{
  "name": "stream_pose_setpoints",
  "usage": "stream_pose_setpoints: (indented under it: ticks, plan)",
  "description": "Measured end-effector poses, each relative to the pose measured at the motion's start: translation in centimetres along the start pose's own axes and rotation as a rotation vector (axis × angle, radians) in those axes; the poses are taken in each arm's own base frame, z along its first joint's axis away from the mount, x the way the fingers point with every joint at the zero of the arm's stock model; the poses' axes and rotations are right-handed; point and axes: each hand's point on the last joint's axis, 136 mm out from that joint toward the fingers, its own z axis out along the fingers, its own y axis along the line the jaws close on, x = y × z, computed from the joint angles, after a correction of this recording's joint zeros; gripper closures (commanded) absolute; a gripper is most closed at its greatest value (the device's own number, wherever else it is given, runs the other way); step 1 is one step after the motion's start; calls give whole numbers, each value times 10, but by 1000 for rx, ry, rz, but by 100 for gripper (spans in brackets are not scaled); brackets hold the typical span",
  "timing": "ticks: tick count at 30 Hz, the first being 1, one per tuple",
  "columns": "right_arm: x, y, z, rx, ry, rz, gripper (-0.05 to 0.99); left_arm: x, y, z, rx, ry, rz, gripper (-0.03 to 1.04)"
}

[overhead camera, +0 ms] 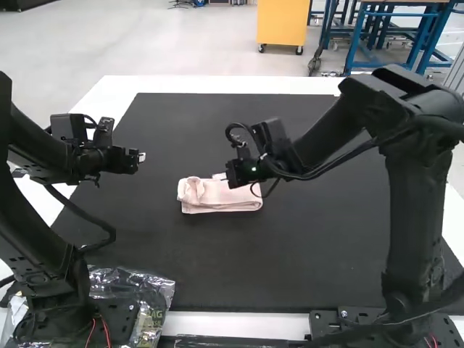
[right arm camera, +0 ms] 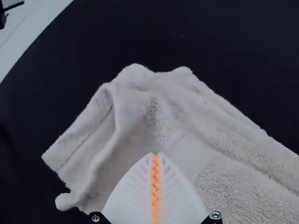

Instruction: Fold the towel.

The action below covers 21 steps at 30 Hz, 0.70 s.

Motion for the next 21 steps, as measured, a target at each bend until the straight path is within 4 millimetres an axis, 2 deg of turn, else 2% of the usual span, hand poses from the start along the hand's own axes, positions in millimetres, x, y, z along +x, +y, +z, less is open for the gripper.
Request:
stream_pose_setpoints:
  ticks: [6,14,21]
  plan:
    - [9,6,8,-20,16,-7,96,8,-2,-1,3,15,-6,4]
    - [10,33,18,-81,9,-45,96,6,-2,-1,2,6,-3,4]
    - [16,37,31,-104,33,-31,96,5,-1,-1,0,1,-1,4]
